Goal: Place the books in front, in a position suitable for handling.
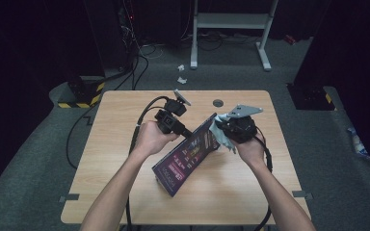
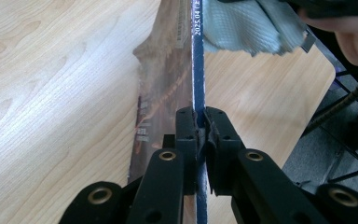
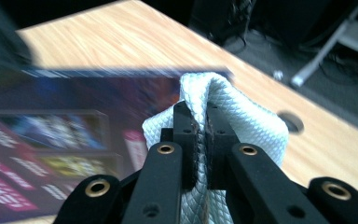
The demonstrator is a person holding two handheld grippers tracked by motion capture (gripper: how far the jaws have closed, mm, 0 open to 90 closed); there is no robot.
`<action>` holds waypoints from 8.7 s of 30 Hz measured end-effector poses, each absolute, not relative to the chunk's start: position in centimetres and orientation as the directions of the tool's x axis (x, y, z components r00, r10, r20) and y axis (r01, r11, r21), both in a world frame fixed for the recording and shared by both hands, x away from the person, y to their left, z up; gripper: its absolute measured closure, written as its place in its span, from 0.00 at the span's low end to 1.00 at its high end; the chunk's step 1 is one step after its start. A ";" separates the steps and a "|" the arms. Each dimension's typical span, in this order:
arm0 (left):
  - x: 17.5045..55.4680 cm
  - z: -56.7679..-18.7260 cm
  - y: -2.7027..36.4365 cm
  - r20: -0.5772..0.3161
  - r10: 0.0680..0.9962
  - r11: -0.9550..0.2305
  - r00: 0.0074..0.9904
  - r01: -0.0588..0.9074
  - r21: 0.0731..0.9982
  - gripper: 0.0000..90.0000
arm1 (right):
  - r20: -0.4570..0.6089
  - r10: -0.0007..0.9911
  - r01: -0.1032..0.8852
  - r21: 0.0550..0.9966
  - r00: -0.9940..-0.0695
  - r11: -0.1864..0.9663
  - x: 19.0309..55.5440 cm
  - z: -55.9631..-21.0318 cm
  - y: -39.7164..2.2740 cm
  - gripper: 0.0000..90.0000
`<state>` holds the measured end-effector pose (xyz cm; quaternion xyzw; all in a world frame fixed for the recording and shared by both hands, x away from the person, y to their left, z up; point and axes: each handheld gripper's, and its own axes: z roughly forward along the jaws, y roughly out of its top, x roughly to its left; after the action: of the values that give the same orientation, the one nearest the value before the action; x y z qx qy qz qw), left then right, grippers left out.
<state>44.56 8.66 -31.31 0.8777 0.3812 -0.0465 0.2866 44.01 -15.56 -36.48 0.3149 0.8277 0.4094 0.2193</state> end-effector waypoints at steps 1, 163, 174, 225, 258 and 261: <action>44.6 -31.3 8.7 -0.300 0.642 -0.544 0.705 0.695 0.470 0.94 | -0.101 0.706 0.364 0.801 -0.701 0.476 44.2 -37.1 -15.8 0.95; 44.4 -38.0 18.3 -0.169 0.515 -0.642 0.840 0.509 0.574 0.58 | -0.017 0.163 0.119 0.608 -0.987 0.785 44.9 -35.0 -18.9 0.94; 44.3 -39.3 18.4 -0.190 0.494 -0.617 0.849 0.496 0.611 0.75 | -0.010 0.180 0.135 0.618 -0.984 0.774 45.4 -35.6 -19.6 0.94; 42.4 -36.7 15.8 -0.120 0.420 -0.668 0.899 0.396 0.630 0.92 | -0.223 0.042 -0.039 0.347 -0.974 0.937 46.2 -34.3 -13.4 0.90; 41.0 -38.7 17.4 -0.084 0.530 -0.553 0.844 0.419 0.721 0.94 | -0.280 0.291 0.100 0.540 -0.915 0.836 46.1 -33.9 -17.3 0.58; 40.8 -38.5 17.9 -0.083 0.541 -0.538 0.837 0.421 0.730 0.94 | -0.260 0.346 0.136 0.589 -0.902 0.797 45.4 -34.4 -18.4 0.54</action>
<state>40.77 17.91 -38.51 0.8736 0.2755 0.0764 0.3939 45.42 -18.45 -34.36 0.1294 0.9306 0.2912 0.1800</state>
